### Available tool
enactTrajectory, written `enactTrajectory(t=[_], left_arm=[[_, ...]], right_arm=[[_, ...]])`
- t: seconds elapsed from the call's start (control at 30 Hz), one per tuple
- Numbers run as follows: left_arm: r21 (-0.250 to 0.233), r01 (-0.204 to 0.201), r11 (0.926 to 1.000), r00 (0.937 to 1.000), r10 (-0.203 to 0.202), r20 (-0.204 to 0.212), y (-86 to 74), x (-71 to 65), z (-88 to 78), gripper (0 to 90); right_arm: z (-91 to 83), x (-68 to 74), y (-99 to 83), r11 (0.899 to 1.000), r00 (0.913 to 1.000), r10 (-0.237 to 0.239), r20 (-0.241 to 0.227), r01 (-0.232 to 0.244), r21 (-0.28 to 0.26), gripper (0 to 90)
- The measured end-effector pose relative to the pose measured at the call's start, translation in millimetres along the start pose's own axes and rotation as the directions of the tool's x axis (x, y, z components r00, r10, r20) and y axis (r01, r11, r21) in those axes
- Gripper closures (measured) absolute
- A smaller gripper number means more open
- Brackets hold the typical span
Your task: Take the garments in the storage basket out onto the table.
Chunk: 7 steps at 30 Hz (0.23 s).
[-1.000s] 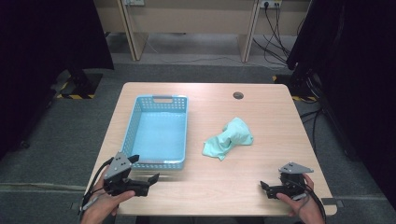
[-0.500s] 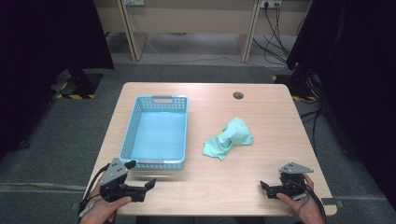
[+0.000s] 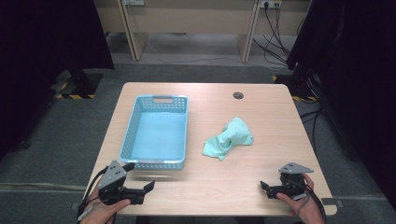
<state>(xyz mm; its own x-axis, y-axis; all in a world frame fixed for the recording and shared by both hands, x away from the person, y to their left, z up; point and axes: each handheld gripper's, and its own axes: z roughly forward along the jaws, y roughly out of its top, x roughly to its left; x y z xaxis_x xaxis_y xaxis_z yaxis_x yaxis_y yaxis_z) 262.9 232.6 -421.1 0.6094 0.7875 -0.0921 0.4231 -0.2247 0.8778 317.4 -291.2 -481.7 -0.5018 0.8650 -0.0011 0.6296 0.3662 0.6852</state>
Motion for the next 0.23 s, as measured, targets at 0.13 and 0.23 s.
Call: enactTrajectory(t=[0.13, 0.23], left_arm=[[-0.001, 0.002, 1.0, 1.0, -0.002, -0.003, -0.5, 0.5, -0.6, 4.1], [-0.003, 0.004, 1.0, 1.0, -0.004, -0.004, -0.4, 1.0, -0.8, 4.1]], right_arm=[[0.0, 0.0, 0.0, 1.0, 1.0, 0.0, 0.0, 0.0, 0.0, 0.4], [0.0, 0.0, 0.0, 1.0, 1.0, 0.0, 0.0, 0.0, 0.0, 0.4]])
